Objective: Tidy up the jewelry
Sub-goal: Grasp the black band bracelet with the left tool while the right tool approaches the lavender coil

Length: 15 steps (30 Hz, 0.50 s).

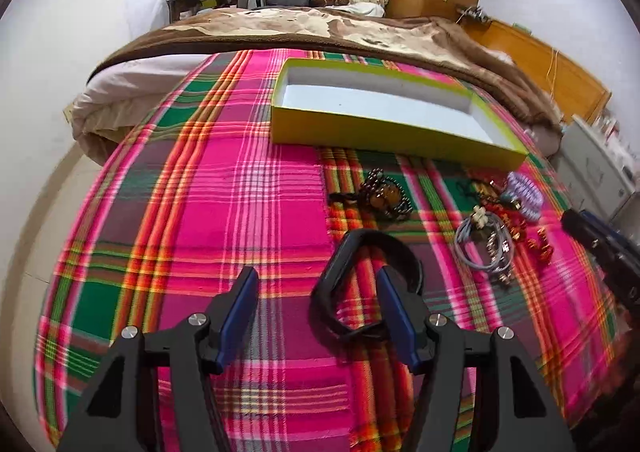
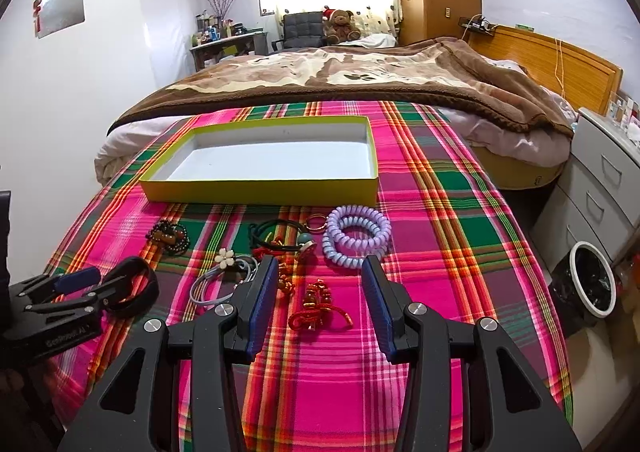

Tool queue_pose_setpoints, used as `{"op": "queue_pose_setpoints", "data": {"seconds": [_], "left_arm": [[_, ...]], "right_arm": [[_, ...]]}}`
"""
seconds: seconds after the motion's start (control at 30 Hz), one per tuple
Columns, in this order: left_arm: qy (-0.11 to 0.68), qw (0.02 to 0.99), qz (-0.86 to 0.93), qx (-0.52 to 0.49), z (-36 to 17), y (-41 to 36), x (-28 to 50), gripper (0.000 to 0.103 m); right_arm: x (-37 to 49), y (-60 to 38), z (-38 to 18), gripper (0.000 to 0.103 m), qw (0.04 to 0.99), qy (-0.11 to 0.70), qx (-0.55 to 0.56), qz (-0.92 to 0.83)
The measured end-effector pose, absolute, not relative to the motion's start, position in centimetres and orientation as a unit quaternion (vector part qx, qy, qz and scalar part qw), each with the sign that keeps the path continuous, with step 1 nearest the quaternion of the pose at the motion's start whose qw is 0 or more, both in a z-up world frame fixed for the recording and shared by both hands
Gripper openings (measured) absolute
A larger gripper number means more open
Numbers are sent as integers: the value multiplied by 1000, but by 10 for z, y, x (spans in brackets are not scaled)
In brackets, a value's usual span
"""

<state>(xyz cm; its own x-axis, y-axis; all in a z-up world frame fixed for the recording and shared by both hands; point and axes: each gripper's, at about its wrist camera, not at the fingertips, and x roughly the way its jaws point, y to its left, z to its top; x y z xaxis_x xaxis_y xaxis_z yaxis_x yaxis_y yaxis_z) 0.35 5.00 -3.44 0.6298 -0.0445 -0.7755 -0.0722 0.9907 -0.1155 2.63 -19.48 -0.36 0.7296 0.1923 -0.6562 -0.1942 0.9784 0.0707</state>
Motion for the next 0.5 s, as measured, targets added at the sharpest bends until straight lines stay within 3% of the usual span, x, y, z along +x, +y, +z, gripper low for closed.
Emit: {"op": "queue_pose_setpoints", "data": {"seconds": [0.07,0.13,0.3,0.5], "left_arm": [[431,900,5,-63,-35,48,4,63],[431,900,5,-62,-36,47,4,55],[431,900,-14,-65,-35,48,6,21],[422,904,-19,-69,-30,52,9,13]], "right_arm": [[29,-199,-5,44,930,354,-1,99],[32,-204,-5,44,931,355,1,91],[44,-219,-6,44,930,360,3,77],[62,-233,-6,44,925,371,13,76]]}}
